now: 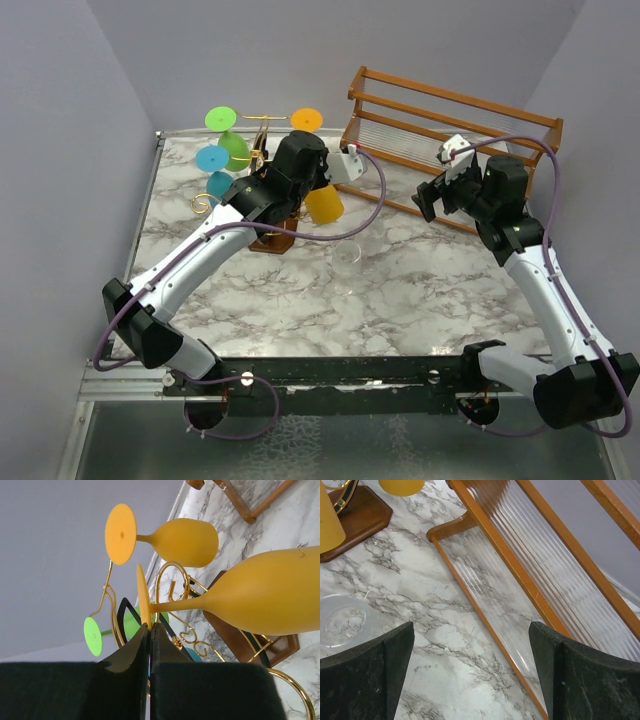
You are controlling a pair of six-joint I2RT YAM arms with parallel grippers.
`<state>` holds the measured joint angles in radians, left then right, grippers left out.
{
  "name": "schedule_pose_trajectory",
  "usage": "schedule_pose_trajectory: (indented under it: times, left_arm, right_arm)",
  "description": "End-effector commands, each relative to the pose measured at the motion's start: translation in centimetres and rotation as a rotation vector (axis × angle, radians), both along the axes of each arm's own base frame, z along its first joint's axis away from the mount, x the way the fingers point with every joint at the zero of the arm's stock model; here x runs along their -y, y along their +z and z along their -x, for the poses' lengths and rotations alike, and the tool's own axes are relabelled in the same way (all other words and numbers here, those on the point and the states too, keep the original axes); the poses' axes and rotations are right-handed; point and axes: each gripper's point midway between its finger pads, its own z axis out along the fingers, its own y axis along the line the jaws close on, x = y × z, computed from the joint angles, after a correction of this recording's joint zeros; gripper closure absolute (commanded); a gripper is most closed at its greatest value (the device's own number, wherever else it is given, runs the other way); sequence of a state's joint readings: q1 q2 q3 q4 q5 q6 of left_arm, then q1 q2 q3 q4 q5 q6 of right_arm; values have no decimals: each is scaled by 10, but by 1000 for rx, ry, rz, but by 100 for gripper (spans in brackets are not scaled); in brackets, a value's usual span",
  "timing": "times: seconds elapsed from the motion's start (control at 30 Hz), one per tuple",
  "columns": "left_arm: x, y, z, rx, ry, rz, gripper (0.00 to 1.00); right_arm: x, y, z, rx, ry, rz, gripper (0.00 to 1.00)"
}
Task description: Place the wine glass upside down on the wine glass rack
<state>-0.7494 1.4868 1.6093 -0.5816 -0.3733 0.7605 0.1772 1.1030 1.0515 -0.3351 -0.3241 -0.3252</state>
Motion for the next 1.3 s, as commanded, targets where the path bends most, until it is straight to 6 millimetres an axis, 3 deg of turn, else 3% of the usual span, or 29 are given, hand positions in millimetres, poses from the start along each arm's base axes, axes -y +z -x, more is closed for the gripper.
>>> schedule_pose_trajectory:
  times: [0.0, 0.57, 1.27]
  left_arm:
    - [-13, 8, -1, 66, 39, -78, 100]
    - [-25, -3, -15, 84, 146, -161, 100]
    - [-18, 6, -35, 120, 203, -191, 100]
  right_arm:
    - [-1, 9, -2, 45, 13, -17, 4]
    - [-1, 10, 2, 49, 24, -18, 4]
    - [-1, 13, 4, 59, 30, -17, 4]
